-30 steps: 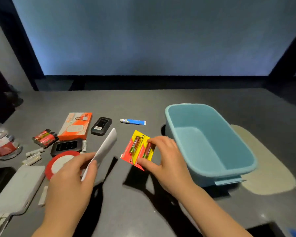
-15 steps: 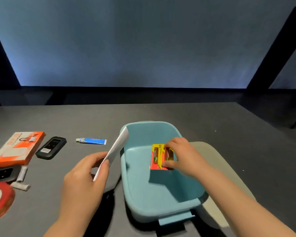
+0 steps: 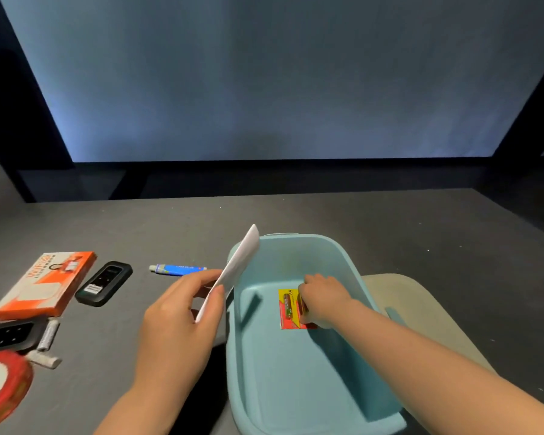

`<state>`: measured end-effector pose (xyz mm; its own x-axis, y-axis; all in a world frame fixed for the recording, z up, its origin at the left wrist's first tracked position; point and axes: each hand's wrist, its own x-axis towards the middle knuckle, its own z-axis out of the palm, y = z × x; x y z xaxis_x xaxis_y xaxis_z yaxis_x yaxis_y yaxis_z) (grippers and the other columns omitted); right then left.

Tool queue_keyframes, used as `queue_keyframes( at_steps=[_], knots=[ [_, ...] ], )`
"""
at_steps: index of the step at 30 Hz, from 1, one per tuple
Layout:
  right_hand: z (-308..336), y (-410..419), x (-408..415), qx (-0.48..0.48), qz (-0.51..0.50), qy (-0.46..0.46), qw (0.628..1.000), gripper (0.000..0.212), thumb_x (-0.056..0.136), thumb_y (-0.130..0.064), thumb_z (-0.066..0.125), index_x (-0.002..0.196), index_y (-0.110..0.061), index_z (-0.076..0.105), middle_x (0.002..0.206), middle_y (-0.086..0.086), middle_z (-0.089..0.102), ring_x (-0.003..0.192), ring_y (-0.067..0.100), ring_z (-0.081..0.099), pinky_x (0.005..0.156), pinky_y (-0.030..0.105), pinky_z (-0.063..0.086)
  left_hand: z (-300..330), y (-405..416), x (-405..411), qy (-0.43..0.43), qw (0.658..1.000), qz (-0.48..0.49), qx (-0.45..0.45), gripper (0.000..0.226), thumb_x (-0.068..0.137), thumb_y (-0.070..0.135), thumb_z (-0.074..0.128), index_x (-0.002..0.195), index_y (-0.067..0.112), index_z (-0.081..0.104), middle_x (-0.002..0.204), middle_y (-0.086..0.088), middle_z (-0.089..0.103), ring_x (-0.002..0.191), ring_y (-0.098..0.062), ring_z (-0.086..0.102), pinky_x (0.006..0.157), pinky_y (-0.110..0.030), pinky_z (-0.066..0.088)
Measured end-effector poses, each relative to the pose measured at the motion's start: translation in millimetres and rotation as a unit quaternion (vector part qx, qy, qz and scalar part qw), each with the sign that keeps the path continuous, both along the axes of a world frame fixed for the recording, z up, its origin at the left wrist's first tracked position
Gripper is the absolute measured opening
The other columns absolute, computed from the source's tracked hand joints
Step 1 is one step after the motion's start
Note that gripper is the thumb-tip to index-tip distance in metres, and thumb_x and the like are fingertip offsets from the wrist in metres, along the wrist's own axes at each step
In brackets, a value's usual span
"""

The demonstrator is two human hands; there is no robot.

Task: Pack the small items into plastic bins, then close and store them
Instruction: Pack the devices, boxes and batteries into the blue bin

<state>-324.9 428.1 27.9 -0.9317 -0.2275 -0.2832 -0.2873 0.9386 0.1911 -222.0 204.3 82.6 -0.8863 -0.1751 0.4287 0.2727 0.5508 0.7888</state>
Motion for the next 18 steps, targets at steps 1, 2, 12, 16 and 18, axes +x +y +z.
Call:
queue_keyframes(
  at_steps=[1, 2, 12, 16, 18],
  knots=[
    [-0.1, 0.0, -0.7, 0.004, -0.01, -0.004, 1.0, 0.038, 0.088, -0.036, 0.061, 0.117, -0.011, 0.056, 0.12, 0.009, 0.052, 0.112, 0.028, 0.048, 0.084, 0.035, 0.037, 1.5, 1.2, -3.6, 0.009, 1.0, -0.008, -0.002, 0.021, 0.085, 0.02, 0.062, 0.094, 0.039, 0.067, 0.091, 0.027, 0.065, 0.086, 0.004, 0.059, 0.061, -0.009, 0.039],
    [2.2, -0.8, -0.6, 0.003, -0.017, -0.003, 1.0, 0.04, 0.089, -0.037, 0.061, 0.119, -0.011, 0.055, 0.122, 0.009, 0.051, 0.114, 0.028, 0.048, 0.087, 0.036, 0.038, 2.6, 3.0, -7.0, 0.016, 1.0, -0.015, -0.002, 0.021, 0.086, 0.019, 0.063, 0.094, 0.037, 0.067, 0.092, 0.026, 0.065, 0.086, 0.005, 0.06, 0.062, -0.008, 0.039],
    [58.4, -30.5, 44.6, -0.759, -0.206, -0.106, 0.609, 0.025, 0.092, -0.027, 0.061, 0.116, -0.022, 0.063, 0.105, -0.008, 0.073, 0.101, 0.005, 0.066, 0.084, 0.025, 0.049, -3.9, 39.7, -32.5, 0.001, 0.989, -0.076, 0.127, 0.021, 0.085, 0.016, 0.063, 0.087, 0.037, 0.065, 0.084, 0.019, 0.068, 0.08, -0.003, 0.064, 0.061, -0.021, 0.048],
    [52.9, -22.5, 48.3, -0.776, -0.274, -0.032, 0.567, 0.012, 0.091, -0.014, 0.062, 0.102, -0.013, 0.065, 0.094, 0.002, 0.075, 0.087, 0.01, 0.07, 0.078, 0.026, 0.05, -17.5, 41.2, -31.4, -0.052, 0.983, -0.128, 0.122, 0.02, 0.085, 0.017, 0.064, 0.091, 0.036, 0.065, 0.088, 0.018, 0.069, 0.085, -0.001, 0.064, 0.076, -0.019, 0.05],
    [55.4, -15.4, 44.3, -0.764, -0.279, 0.027, 0.582, 0.009, 0.09, -0.009, 0.063, 0.098, -0.007, 0.066, 0.091, 0.007, 0.074, 0.08, 0.014, 0.068, 0.078, 0.031, 0.053, -26.6, 36.9, -28.2, -0.059, 0.988, -0.132, 0.058, 0.029, 0.084, 0.015, 0.067, 0.103, 0.036, 0.061, 0.104, 0.019, 0.066, 0.1, 0.004, 0.059, 0.089, -0.018, 0.045]
  ],
)
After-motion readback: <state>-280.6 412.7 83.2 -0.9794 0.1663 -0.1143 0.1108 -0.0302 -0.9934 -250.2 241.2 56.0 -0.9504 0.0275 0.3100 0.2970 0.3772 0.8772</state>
